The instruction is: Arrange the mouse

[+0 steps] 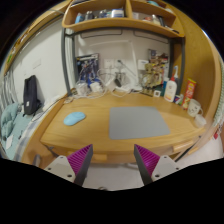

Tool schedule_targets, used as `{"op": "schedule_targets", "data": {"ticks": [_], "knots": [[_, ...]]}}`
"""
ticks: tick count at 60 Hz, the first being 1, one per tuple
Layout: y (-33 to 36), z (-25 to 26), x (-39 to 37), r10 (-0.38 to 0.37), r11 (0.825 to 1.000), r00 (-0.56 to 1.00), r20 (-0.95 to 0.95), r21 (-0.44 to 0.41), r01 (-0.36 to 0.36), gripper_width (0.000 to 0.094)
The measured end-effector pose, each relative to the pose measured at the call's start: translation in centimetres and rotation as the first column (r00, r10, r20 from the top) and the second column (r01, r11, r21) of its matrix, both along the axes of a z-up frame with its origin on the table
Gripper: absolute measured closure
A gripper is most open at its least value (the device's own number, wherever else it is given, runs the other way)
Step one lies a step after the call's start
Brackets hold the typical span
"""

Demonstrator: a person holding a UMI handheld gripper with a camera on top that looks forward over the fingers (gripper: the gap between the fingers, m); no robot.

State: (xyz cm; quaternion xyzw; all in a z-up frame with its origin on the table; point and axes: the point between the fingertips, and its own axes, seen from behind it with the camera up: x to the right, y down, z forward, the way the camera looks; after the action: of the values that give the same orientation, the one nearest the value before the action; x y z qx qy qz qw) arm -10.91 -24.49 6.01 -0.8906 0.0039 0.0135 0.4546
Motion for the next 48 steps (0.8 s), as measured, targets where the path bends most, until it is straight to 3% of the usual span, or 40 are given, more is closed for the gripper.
{"op": "schedule_targets", "data": {"ticks": [19, 48], "knots": [[5.3, -4.7, -13.5, 0.121, 0.988, 0.992, -0.043, -0.091, -0.125, 0.011], [18.9, -7.6, -21.3, 0.108, 0.981, 0.994, 0.007, -0.165, -0.105, 0.0116]]}}
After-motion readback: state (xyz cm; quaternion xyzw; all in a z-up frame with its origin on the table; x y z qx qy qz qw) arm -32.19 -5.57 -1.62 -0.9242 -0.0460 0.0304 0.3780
